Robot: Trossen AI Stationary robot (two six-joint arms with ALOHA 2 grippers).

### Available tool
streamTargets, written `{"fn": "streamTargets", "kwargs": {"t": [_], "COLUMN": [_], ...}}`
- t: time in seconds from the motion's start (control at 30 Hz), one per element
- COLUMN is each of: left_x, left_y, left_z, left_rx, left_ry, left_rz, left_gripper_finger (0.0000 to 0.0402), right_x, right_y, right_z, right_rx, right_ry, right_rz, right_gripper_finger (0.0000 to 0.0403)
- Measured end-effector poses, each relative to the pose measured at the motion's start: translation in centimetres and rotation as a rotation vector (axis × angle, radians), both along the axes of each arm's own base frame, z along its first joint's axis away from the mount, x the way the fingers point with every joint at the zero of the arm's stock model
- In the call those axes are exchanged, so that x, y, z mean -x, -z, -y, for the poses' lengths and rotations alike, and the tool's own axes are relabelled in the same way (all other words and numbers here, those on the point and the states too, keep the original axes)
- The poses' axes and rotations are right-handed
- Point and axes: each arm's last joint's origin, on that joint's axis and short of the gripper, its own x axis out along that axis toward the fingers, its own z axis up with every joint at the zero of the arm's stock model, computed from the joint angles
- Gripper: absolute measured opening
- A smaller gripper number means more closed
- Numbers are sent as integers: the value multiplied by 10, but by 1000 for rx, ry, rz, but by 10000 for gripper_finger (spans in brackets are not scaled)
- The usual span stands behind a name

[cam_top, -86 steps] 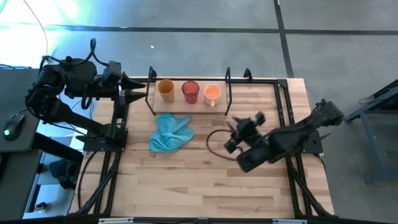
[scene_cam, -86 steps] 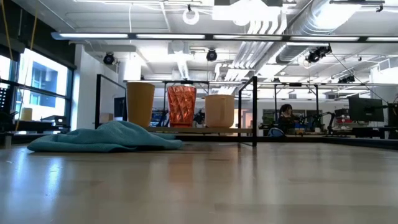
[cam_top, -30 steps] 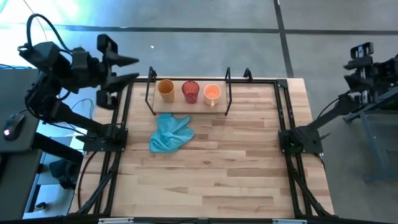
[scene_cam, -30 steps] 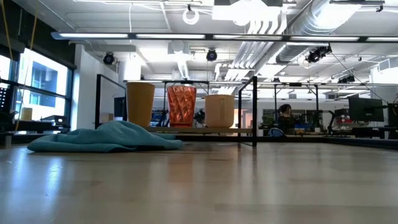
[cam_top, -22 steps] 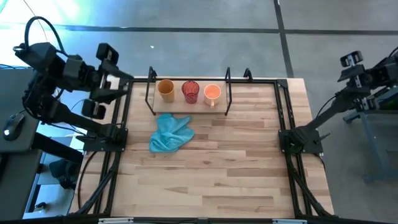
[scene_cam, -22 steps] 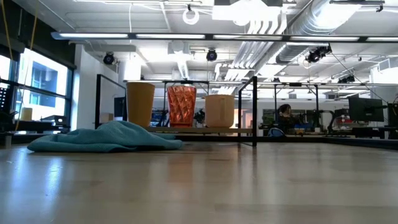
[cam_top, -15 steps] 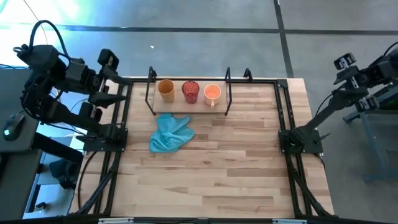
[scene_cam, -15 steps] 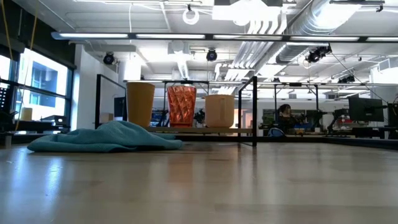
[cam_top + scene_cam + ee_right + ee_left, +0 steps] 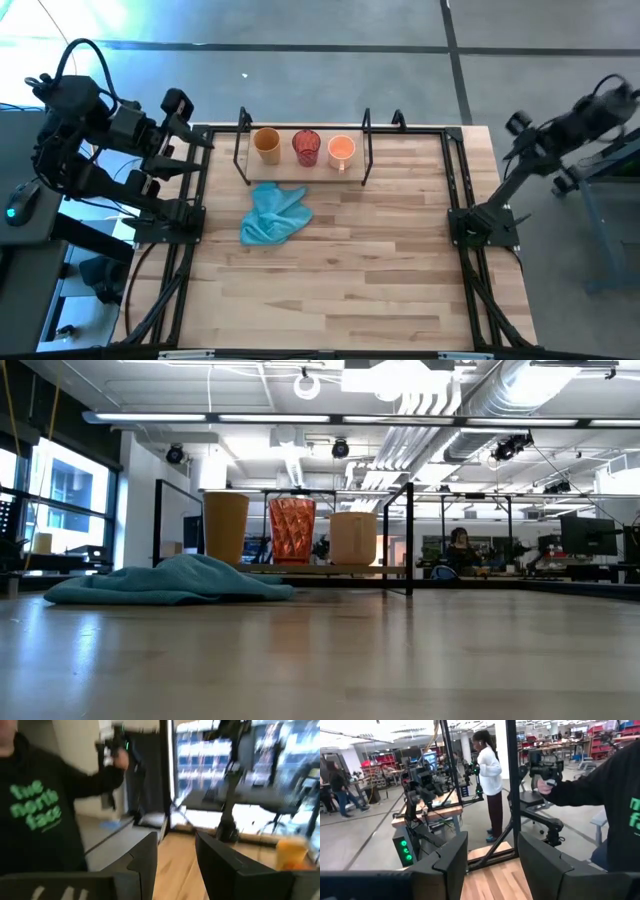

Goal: Stack small to large cups/mugs on shelf
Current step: Return to Home Position

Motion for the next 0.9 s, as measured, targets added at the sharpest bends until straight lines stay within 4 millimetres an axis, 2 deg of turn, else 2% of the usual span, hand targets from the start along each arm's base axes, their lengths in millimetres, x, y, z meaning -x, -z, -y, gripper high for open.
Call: {"fn": "streamTargets", "kwargs": {"t": [0.13, 0.4, 0.57, 0.7, 0.77, 0.9], "left_x": [2, 5, -2, 1, 7, 13], "left_y": [0, 0, -1, -4, -5, -6], "left_z": [0, 1, 1, 0, 0, -2], "left_rx": [26, 88, 99, 92, 90, 90], "left_ry": [-1, 15, 25, 8, -31, -94], "left_rz": [-6, -6, -8, 27, 43, 61], "left_gripper_finger": [163, 163, 163, 163, 163, 163], "right_x": [-4, 9, 8, 12, 20, 43], "right_y": [23, 55, 72, 76, 75, 64], "right_z": [-8, -3, -8, -10, -7, 8], "right_rx": [-31, -189, -201, -211, -161, -30], "right_ry": [-66, -66, -97, -142, -145, -24], "right_rz": [-59, 158, 175, 173, 199, 332], "right_gripper_finger": [126, 126, 126, 126, 126, 126]}}
